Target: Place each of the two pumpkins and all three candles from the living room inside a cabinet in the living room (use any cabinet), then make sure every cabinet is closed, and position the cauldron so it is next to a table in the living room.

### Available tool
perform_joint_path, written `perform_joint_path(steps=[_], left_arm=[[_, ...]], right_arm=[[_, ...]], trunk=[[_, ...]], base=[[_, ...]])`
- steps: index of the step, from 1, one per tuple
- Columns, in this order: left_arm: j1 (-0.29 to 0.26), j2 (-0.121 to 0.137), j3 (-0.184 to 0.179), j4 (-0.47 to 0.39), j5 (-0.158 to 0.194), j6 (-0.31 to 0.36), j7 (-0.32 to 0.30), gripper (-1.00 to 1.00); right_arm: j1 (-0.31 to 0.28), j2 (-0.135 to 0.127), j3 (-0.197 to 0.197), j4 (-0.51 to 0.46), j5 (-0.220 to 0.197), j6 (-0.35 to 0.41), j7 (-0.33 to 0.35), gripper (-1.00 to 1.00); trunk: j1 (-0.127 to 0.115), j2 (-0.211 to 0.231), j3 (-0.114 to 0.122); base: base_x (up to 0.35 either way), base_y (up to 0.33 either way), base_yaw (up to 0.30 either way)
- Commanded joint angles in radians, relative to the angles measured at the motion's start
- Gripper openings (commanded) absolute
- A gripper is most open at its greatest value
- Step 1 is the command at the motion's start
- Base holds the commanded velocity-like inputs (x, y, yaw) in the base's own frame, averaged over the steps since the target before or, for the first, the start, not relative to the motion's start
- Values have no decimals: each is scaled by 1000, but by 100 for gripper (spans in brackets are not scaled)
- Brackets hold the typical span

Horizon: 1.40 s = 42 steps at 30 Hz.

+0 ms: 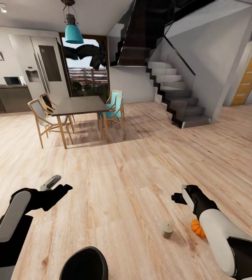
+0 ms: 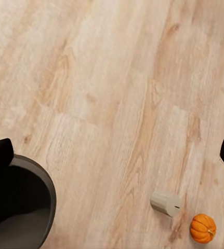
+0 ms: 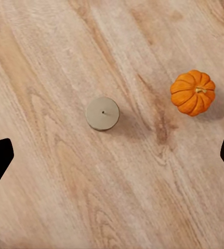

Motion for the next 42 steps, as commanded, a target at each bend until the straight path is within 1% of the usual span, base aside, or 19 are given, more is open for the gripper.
perform_joint_path(steps=[1,4,9,17,24,28,29,34,42], left_arm=[[-2,0,4,-1,9,3,9,100],[-7,1,27,-10,21,3,8,100],[-13,1,38,-25,25,3,8,100],[-17,4,42,-28,25,4,9,100],[-27,3,41,-28,27,7,9,100],[-29,4,42,-25,33,9,9,100],[-33,6,41,-23,43,11,9,100],[-47,9,45,-16,63,30,9,100],[-49,11,72,-14,74,39,9,100]], right_arm=[[-1,1,-4,-1,3,4,0,100],[-1,2,-4,0,3,4,0,100],[-1,2,-4,-1,2,9,-4,100],[-2,2,-5,-1,1,10,-5,100],[-2,2,-5,0,0,10,-1,100],[-2,3,-5,0,1,10,0,100],[-2,4,-5,0,1,10,1,100],[-2,12,-5,2,0,10,2,100],[-5,32,-4,8,2,10,1,100]], trunk=[[0,-1,-1],[11,-22,-10],[31,-57,-26],[61,-113,-51],[88,-162,-75],[103,-190,-88],[107,-197,-91],[126,-232,-107],[157,-288,-132]], base=[[0,-38,0],[0,-19,0],[0,-6,0],[0,-1,-8],[0,0,-75],[0,0,-11],[0,0,-4],[0,0,-2],[0,0,0]])
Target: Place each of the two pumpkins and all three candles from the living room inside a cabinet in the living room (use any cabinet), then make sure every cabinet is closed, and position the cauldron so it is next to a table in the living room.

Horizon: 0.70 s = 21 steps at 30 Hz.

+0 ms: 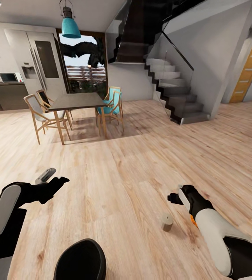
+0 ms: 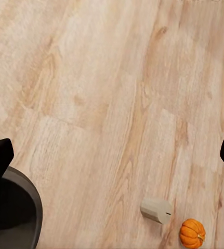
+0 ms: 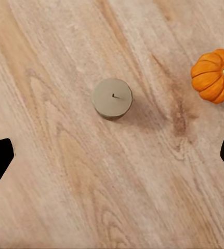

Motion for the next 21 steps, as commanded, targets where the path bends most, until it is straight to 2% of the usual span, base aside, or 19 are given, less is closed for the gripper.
perform_joint_path(steps=[1,5,9,19,21], left_arm=[[-1,0,2,-1,10,4,10,100],[-2,-1,4,-1,11,4,9,100],[-3,-3,5,-1,13,5,9,100],[-3,-6,5,1,11,6,10,100],[1,-5,-2,-1,10,7,10,100]], right_arm=[[-3,3,-4,3,3,4,-3,100],[-22,23,-5,61,6,2,-19,100],[-81,41,-9,161,6,-1,-70,100],[-130,44,-13,214,6,-8,-105,100],[-137,42,-12,218,7,-47,-106,100]], trunk=[[4,-8,-4],[19,-36,-17],[34,-64,-29],[73,-134,-61],[80,-148,-67]], base=[[0,0,0],[0,0,0],[0,0,0],[0,0,0],[0,0,0]])
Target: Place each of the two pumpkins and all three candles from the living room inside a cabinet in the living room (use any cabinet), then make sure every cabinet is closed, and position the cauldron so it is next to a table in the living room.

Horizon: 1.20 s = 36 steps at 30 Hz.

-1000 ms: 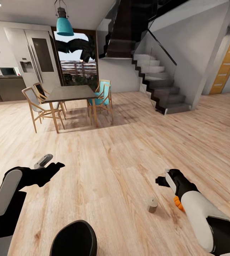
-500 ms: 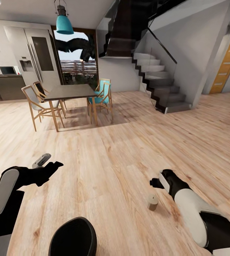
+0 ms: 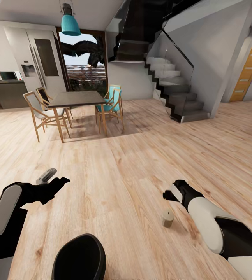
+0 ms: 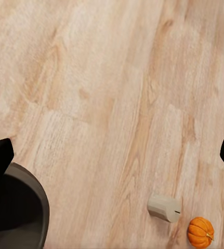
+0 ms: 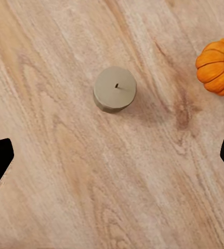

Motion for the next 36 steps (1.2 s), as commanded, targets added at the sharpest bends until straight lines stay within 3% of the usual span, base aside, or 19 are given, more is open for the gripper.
perform_joint_path(steps=[1,5,9,12,14,19,23,28,32,36], left_arm=[[0,1,-1,-2,8,4,10,100],[3,2,-3,-3,7,4,10,100],[3,1,-2,-5,8,4,10,100],[3,2,-1,-6,10,4,9,100],[2,2,-1,-6,10,4,9,100],[-1,-4,0,-8,11,5,10,100],[-3,-5,4,-9,14,6,11,100],[-4,-2,5,-12,82,4,11,100],[-3,1,5,-12,107,4,11,100],[-2,4,6,-11,121,4,11,100]], right_arm=[[-1,0,-8,-1,3,-29,-3,100],[0,-1,-8,-1,2,-94,-3,100],[-28,2,-11,-51,0,-82,-4,100],[-125,4,-10,-84,1,60,-7,100],[-154,3,-9,-81,1,114,-8,100],[-195,6,-13,-73,-9,190,-9,100],[-199,8,-14,-73,-11,201,-9,100],[-193,3,-14,-92,-13,176,-1,100],[-192,1,-13,-93,-13,144,3,100],[-184,5,-13,-89,-12,123,6,100]], trunk=[[4,-8,-4],[19,-36,-17],[34,-64,-29],[46,-85,-39],[54,-99,-45],[73,-134,-61],[88,-162,-73],[107,-197,-89],[123,-225,-101],[124,-226,-117]], base=[[0,0,0],[0,0,0],[0,0,0],[0,0,0],[0,0,0],[0,0,0],[0,0,0],[0,0,0],[0,0,0],[0,0,0]])
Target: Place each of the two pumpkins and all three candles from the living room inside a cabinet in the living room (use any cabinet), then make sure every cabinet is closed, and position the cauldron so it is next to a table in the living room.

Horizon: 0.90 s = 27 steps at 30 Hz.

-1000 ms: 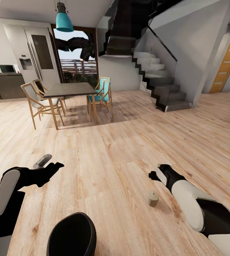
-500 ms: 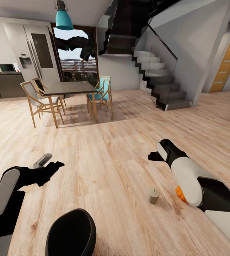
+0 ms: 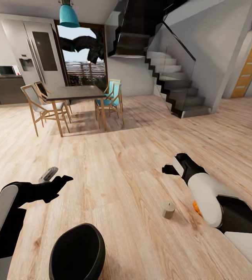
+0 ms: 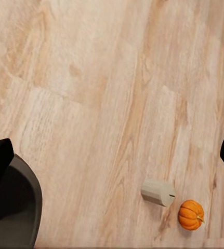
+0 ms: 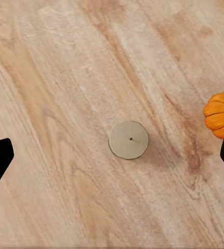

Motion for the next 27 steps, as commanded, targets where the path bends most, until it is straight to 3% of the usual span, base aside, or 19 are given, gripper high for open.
perform_joint_path(steps=[1,12,27], left_arm=[[-1,0,1,-1,10,3,10,100],[0,1,2,-1,15,5,10,100],[6,3,2,-5,16,15,10,100]], right_arm=[[3,2,-6,0,2,3,-4,100],[15,6,-16,67,-26,11,-11,100],[13,2,-10,66,-31,-4,-13,100]], trunk=[[0,-1,-5],[5,-3,-47],[12,-7,-105]], base=[[0,0,0],[0,0,0],[0,0,0]])
